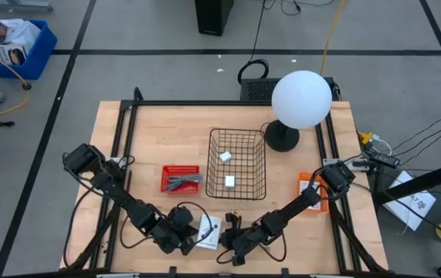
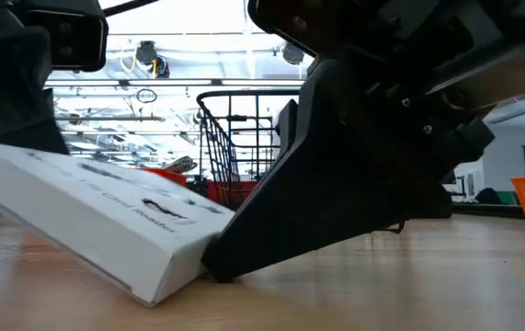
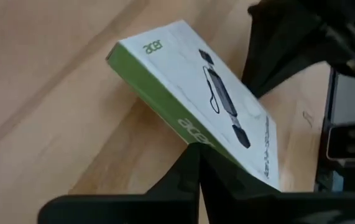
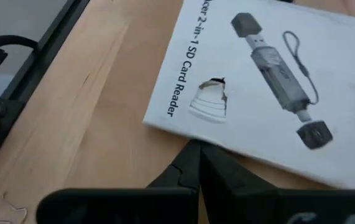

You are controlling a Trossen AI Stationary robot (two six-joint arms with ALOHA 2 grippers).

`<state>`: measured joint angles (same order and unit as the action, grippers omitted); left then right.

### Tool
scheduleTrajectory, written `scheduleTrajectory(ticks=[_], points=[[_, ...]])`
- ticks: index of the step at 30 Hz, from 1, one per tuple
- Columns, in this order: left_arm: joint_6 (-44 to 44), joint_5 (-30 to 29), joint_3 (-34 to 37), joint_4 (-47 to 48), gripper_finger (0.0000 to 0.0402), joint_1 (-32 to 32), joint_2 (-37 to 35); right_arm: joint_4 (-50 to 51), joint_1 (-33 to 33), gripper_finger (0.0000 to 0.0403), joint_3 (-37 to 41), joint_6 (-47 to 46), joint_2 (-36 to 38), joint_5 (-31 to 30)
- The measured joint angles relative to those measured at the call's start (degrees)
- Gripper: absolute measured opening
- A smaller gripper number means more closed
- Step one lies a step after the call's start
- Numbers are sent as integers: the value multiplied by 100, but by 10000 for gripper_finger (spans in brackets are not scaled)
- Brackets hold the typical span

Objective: Pick and place items into bin
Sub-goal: Put the card reader box into the orange basket

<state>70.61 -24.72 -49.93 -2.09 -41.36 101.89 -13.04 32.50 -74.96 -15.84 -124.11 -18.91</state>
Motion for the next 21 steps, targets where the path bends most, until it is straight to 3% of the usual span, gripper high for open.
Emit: scheduleTrajectory(ticks=[21], points=[[-1073, -387, -28, -1552, 9, 41, -13, 230, -124, 0, -9, -685, 9, -1]])
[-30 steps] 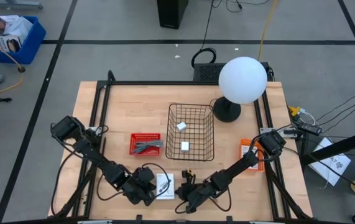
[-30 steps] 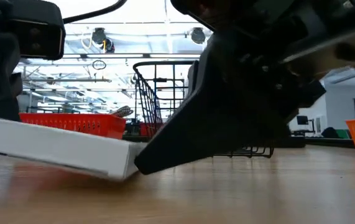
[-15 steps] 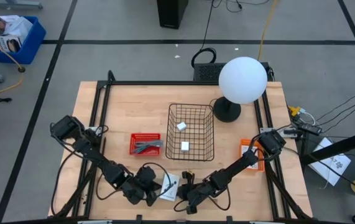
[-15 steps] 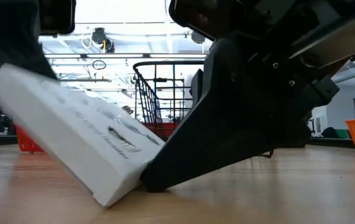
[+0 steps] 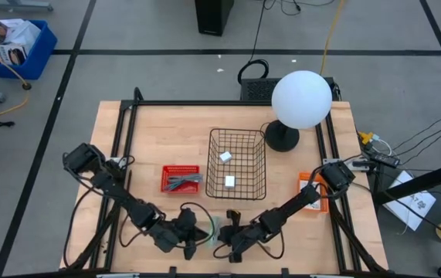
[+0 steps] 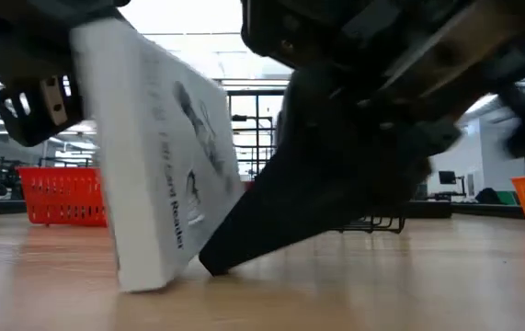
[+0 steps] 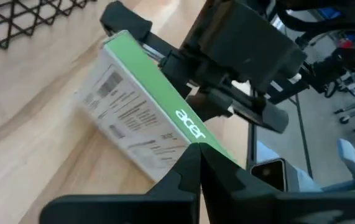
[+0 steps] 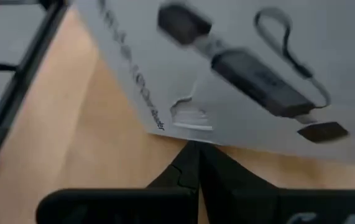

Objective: Pick and place items into bin
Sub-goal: Put the card reader box into the orange basket

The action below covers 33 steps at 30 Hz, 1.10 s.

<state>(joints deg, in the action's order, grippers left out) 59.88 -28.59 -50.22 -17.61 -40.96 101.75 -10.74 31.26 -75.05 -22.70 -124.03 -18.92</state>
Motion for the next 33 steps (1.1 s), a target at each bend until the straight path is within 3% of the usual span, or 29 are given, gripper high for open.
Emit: scheduleTrajectory(ticks=[13, 18, 33], points=[[28, 2, 17, 203, 14, 123, 42, -128, -1, 0, 0, -37, 0, 58], [263, 1, 17, 551, 4, 120, 42, -188, 122, 0, 0, 274, 107, -379], [387, 1, 17, 567, 16, 121, 37, -625, 146, 0, 2, 972, 331, -532]])
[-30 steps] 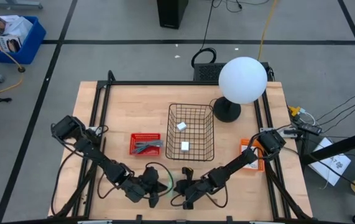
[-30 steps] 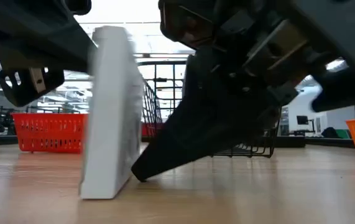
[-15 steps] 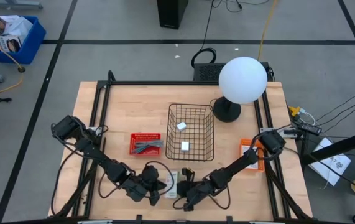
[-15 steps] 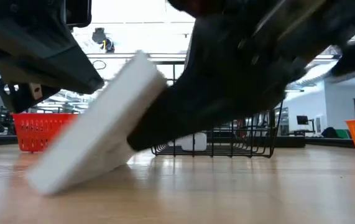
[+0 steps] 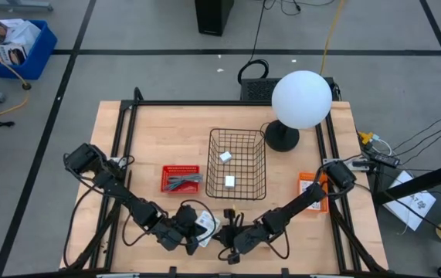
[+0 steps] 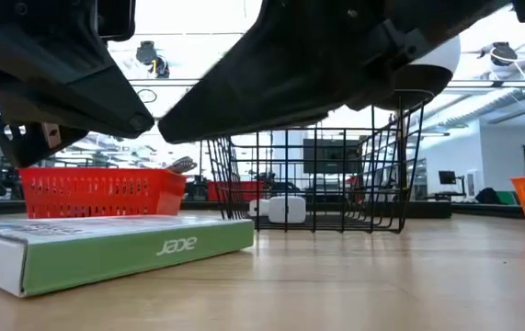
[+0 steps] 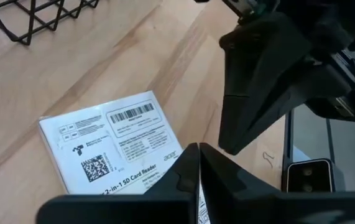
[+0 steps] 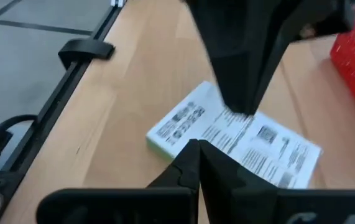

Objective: Pick and place items into bin
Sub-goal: Put the card reader box into the orange basket

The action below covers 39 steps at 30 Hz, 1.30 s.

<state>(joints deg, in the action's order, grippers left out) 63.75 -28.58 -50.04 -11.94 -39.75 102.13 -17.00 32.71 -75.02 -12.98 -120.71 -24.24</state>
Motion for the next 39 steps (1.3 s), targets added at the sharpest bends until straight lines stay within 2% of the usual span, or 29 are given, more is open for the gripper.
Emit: scheduleTrajectory(ticks=[5, 10, 13, 15, 17, 22, 28, 33, 39], points=[[-15, 118, 0, 123, 15, -11, -9, 184, -52, 0, -2, -108, 72, 121], [727, 146, 4, 1669, 6, -53, -11, 1000, -1, 0, 4, -908, 66, 170], [1049, -229, 2, 2273, 8, -35, -18, 1246, 68, 0, 4, -1213, 66, 42], [1346, -262, 2, 2478, 4, -30, -19, 1249, 78, 0, 4, -1333, 66, 79], [1443, -130, -2, 2479, 4, 32, -26, 1218, 32, 0, 4, -1392, 66, 203], [882, -176, 4, 1859, 4, -58, -13, 1268, -87, 0, 4, -1394, 66, 195], [1529, 44, -24, 2168, 4, 41, 192, 1254, -91, 0, 4, -1430, 66, 443], [1426, 54, -13, 1780, 6, 72, 332, 1275, -116, 0, 6, -1637, -98, 652], [1421, 230, -13, 1770, 6, 150, 343, 970, -156, 0, -7, -1679, -286, 702]])
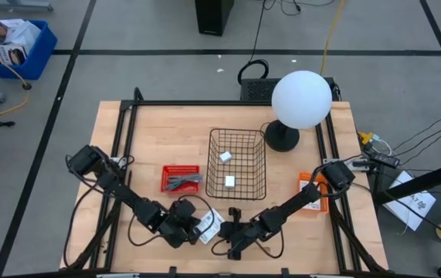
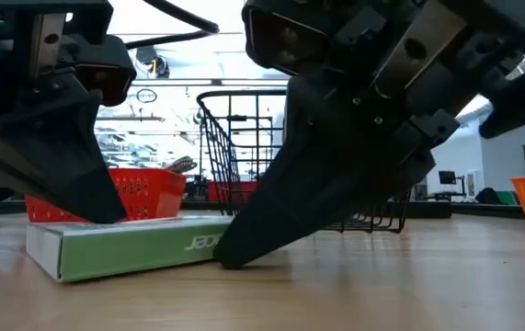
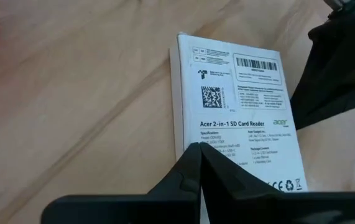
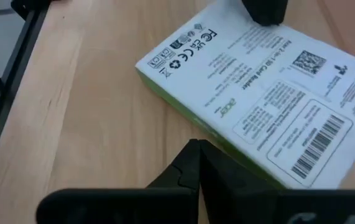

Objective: Pick and place items into bin
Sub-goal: Put the card reader box into the orange basket

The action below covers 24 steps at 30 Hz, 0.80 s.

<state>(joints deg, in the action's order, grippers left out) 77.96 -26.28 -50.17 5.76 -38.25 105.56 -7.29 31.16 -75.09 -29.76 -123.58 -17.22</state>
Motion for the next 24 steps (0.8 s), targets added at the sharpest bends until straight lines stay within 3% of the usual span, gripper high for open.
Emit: scheduleTrajectory(ticks=[4, 7, 14, 24], points=[[55, 72, 2, 53, 7, 35, 3, -203, 17, 0, 3, 361, -22, -234], [61, 72, 4, 84, 3, 36, 4, -534, 154, 0, 22, 991, -56, -877], [30, 151, 18, -137, 11, 38, 11, -978, 185, 0, 11, 1526, -43, -1254], [-1025, -352, 46, -992, 3, -128, -119, -887, 419, 0, 11, 1454, -43, -1107]])
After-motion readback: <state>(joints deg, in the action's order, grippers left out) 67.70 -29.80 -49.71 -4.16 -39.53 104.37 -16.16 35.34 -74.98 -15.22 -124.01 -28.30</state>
